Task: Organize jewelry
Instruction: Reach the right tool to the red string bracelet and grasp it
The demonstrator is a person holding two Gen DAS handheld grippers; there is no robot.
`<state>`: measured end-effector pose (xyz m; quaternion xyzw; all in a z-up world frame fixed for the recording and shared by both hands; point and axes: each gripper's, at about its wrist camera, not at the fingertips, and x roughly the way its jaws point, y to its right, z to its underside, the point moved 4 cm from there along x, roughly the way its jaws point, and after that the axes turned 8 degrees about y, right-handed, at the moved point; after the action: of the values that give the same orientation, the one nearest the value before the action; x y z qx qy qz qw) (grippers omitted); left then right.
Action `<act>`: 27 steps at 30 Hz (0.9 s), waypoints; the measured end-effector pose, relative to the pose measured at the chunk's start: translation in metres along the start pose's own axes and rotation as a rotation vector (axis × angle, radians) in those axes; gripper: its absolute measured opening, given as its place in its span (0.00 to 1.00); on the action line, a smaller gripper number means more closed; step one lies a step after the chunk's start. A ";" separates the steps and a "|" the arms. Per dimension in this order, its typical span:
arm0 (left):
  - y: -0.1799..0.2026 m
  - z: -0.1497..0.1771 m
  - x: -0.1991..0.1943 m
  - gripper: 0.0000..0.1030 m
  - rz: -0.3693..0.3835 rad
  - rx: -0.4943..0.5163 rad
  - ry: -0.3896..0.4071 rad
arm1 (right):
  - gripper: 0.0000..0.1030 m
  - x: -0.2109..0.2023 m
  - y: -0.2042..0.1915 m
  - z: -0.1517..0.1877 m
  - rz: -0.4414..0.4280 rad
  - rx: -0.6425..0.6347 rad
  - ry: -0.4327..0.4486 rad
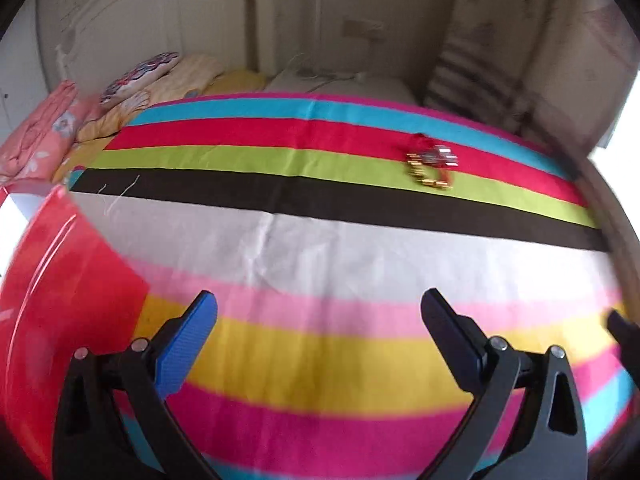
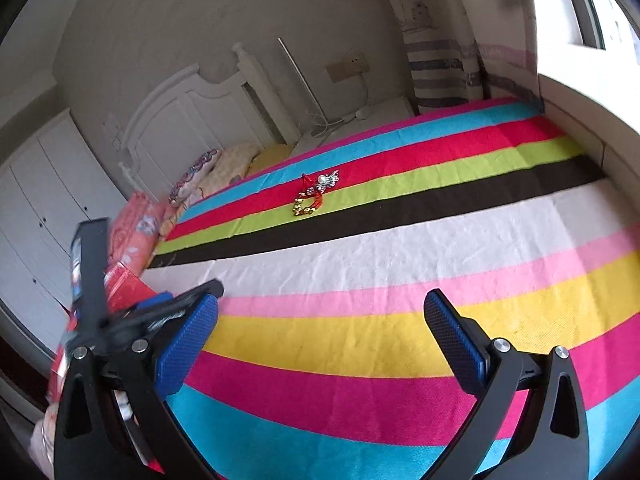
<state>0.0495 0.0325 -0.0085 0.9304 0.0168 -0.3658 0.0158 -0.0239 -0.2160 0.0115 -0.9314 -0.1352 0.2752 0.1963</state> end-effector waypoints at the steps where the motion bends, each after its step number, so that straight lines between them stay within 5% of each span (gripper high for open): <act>1: -0.004 -0.001 0.005 0.98 -0.015 0.002 -0.001 | 0.96 0.002 0.002 -0.003 0.014 -0.013 0.000; 9: -0.024 0.000 0.026 0.98 0.055 -0.082 -0.018 | 0.96 0.066 -0.016 -0.036 0.076 -0.178 -0.067; 16: -0.014 0.002 0.033 0.98 -0.007 -0.018 -0.045 | 0.84 0.167 -0.043 -0.044 0.078 -0.259 -0.187; 24: -0.015 0.003 0.034 0.98 -0.020 -0.005 -0.050 | 0.77 0.221 -0.062 -0.049 0.139 -0.310 -0.244; 27: -0.014 0.004 0.034 0.98 -0.018 -0.007 -0.049 | 0.24 0.218 -0.072 -0.043 0.195 -0.421 -0.232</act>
<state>0.0711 0.0475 -0.0345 0.9210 0.0262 -0.3884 0.0161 0.1672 -0.0859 -0.0236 -0.9225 -0.1206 0.3637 -0.0464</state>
